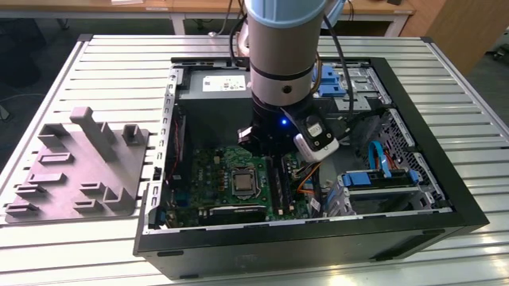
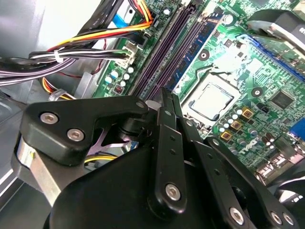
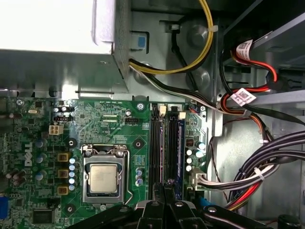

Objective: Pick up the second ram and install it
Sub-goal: 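Insert the second ram into the second slot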

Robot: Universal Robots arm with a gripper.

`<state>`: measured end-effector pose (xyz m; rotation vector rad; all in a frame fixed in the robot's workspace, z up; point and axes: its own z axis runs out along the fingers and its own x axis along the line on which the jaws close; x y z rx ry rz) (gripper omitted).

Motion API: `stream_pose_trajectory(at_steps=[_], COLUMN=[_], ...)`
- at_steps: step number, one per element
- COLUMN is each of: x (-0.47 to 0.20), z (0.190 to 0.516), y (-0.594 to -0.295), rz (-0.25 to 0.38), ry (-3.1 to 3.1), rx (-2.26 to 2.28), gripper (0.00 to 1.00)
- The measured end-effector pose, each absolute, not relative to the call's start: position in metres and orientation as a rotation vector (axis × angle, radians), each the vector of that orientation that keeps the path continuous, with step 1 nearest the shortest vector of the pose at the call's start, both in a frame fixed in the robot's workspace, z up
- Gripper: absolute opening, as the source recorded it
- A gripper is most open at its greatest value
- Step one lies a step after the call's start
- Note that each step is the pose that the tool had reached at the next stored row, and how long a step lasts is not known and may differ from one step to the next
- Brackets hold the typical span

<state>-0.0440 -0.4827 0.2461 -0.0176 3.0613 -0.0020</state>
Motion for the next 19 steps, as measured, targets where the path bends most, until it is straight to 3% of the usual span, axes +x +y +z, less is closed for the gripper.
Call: stream_pose_trajectory(at_steps=[19], x=[-0.044], z=[0.234], y=[-0.482], rz=[0.006], ry=[3.061], rx=[-0.017], gripper=[0.11])
